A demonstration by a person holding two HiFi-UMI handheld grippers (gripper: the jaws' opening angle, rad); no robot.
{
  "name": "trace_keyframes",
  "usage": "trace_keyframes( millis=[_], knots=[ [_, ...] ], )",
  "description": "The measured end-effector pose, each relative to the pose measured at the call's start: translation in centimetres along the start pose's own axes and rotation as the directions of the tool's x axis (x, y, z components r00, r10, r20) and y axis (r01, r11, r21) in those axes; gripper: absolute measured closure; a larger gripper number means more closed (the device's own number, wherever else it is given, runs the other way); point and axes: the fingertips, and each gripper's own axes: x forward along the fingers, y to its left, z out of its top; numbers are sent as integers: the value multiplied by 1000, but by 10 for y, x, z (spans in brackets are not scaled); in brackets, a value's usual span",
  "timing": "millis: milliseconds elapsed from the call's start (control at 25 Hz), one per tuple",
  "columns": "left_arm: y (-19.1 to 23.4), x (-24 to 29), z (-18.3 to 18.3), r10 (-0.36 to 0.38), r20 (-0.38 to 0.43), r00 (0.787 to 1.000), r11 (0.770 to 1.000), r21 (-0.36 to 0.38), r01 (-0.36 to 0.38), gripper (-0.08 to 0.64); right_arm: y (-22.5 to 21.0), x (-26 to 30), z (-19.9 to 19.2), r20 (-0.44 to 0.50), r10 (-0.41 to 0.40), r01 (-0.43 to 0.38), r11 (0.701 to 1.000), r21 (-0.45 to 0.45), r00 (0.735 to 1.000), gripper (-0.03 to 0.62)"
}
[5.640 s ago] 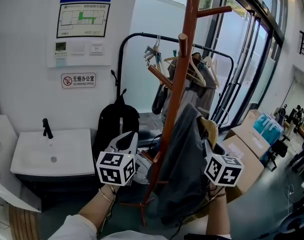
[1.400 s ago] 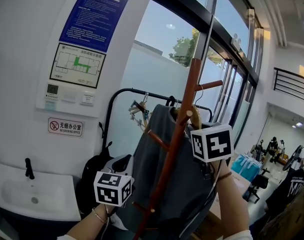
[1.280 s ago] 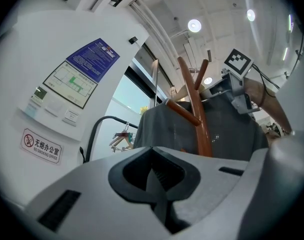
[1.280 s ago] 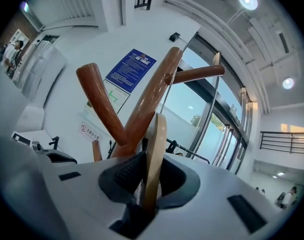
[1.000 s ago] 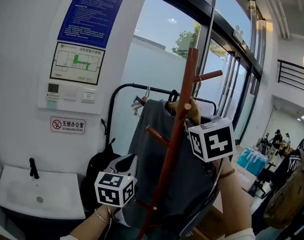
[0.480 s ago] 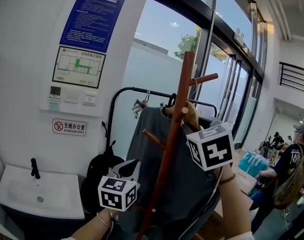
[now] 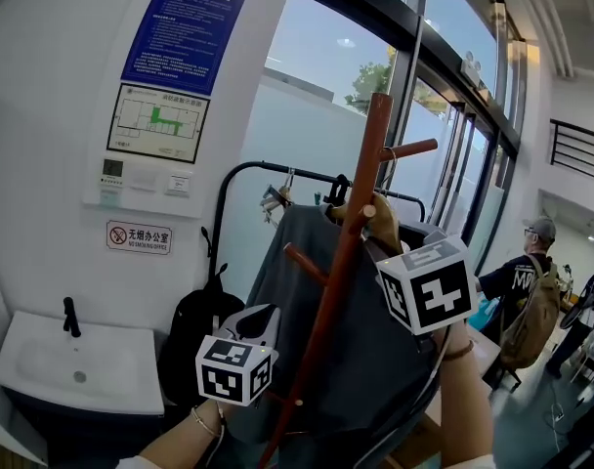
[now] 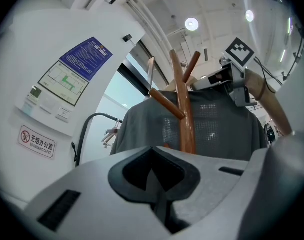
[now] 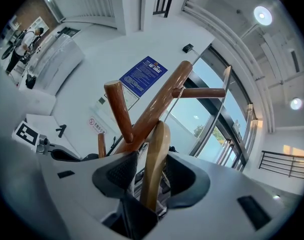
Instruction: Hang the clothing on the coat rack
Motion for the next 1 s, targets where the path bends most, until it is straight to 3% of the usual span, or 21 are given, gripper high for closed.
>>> trace_keyframes(
  millis=[480, 1000],
  knots=[
    [-21, -7, -5, -24, -7, 1000, 999, -22, 24, 551, 13, -19, 9, -66, -34, 24, 989, -146, 997, 345],
    [-7, -32, -19, -13, -26, 1000, 997, -73, 11, 551, 31, -34, 21, 15, -7, 7, 1000, -30, 1000, 345]
  ],
)
